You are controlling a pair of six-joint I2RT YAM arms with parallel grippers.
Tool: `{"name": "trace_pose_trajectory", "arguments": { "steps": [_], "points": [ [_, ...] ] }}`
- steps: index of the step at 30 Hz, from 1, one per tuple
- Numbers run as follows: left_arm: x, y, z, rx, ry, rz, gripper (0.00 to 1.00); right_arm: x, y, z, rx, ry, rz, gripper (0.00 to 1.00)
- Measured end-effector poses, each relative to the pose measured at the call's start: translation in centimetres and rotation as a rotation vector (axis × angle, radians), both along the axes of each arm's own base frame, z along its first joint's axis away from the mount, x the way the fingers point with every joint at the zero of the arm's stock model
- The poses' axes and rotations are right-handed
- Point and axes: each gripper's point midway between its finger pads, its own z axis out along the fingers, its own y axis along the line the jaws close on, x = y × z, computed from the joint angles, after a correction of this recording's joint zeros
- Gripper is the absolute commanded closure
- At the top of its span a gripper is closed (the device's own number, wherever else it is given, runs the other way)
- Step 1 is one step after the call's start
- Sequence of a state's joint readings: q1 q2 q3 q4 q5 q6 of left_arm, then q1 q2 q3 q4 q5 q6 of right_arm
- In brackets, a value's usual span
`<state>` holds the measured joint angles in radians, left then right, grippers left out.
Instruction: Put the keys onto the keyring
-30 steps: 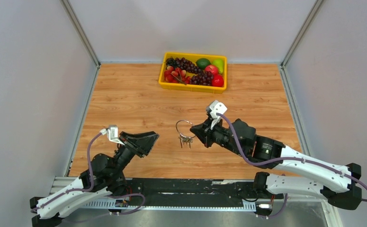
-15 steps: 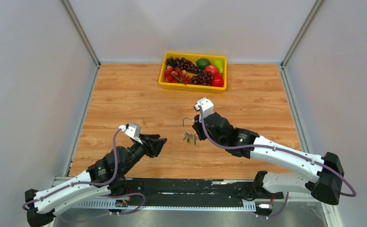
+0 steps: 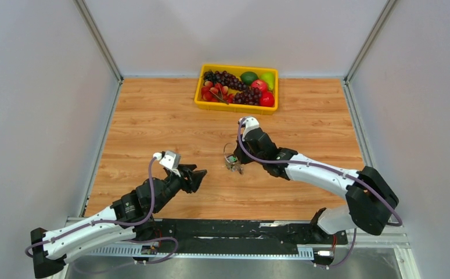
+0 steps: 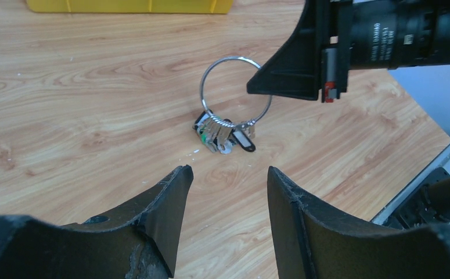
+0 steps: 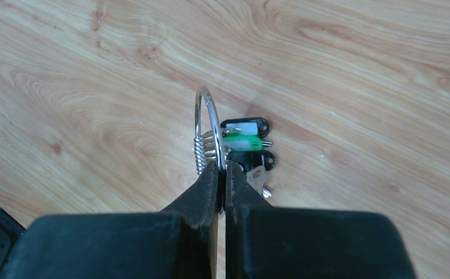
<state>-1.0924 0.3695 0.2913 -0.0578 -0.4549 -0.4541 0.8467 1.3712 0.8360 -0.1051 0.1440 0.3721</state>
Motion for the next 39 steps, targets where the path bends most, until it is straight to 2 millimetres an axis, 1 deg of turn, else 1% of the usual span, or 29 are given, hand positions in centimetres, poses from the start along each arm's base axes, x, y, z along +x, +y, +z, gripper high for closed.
{"name": "trace_pose_trajectory", "arguments": {
  "steps": [3,5,8,12,14,16,17,18,19,20,21,22,24,25,26,27,31,34,39],
  "points": [
    [0.1,0.0,0.2,0.003,-0.009,0.001,0.39,0.6,0.7,-1.4,0.027,0.041,-0.007,0.99],
    [0.1,0.0,0.6,0.0,-0.016,0.002,0.39,1.0,0.9,-2.4,0.034,0.068,-0.021,0.95],
    [0.2,0.0,0.9,-0.01,-0.023,0.005,0.38,1.6,0.7,-4.0,0.038,0.106,-0.055,0.71],
    [0.3,0.0,0.9,-0.007,-0.025,0.009,0.38,2.5,-0.3,-5.2,0.047,0.134,-0.117,0.41],
    [0.3,0.1,0.9,-0.007,-0.026,0.011,0.38,3.1,-0.9,-5.4,0.052,0.139,-0.153,0.3],
    [0.3,0.1,0.9,-0.004,-0.028,0.015,0.38,3.5,-1.5,-5.5,0.051,0.135,-0.179,0.23],
    [0.4,0.2,0.9,-0.003,-0.028,0.016,0.37,3.7,-1.7,-5.5,0.049,0.132,-0.19,0.17],
    [0.4,0.2,0.9,-0.001,-0.03,0.017,0.37,3.7,-1.9,-5.5,0.047,0.13,-0.199,0.05],
    [0.4,0.2,0.9,0.002,-0.032,0.019,0.36,3.8,-2.1,-5.3,0.047,0.126,-0.205,0.01],
    [0.4,0.3,0.9,0.005,-0.033,0.021,0.36,3.8,-2.2,-5.0,0.05,0.121,-0.208,0.0],
    [0.5,0.3,0.9,0.007,-0.036,0.022,0.29,3.7,-2.3,-4.6,0.054,0.115,-0.21,0.0],
    [0.5,0.4,0.9,0.01,-0.038,0.024,0.26,3.7,-2.4,-3.9,0.06,0.102,-0.209,0.0],
    [0.6,0.5,1.2,0.018,-0.047,0.03,0.16,3.7,-2.6,-2.4,0.081,0.077,-0.211,0.0],
    [0.7,0.6,1.5,0.019,-0.053,0.034,0.04,3.6,-2.8,-1.5,0.088,0.065,-0.212,0.0],
    [0.7,0.7,1.8,0.019,-0.058,0.039,0.02,3.6,-2.9,-0.6,0.096,0.051,-0.214,0.0],
    [0.8,0.8,2.5,0.013,-0.066,0.045,0.01,3.6,-3.0,0.2,0.105,0.036,-0.215,0.0],
    [0.9,1.1,4.0,0.001,-0.086,0.058,0.0,3.5,-4.0,3.6,0.121,-0.03,-0.23,0.0],
    [1.1,1.3,4.9,-0.009,-0.097,0.07,0.0,3.4,-4.8,5.6,0.129,-0.071,-0.249,0.0],
    [1.2,1.3,5.8,-0.013,-0.104,0.076,0.0,2.6,-6.0,8.0,0.138,-0.125,-0.259,0.0]
  ]
}}
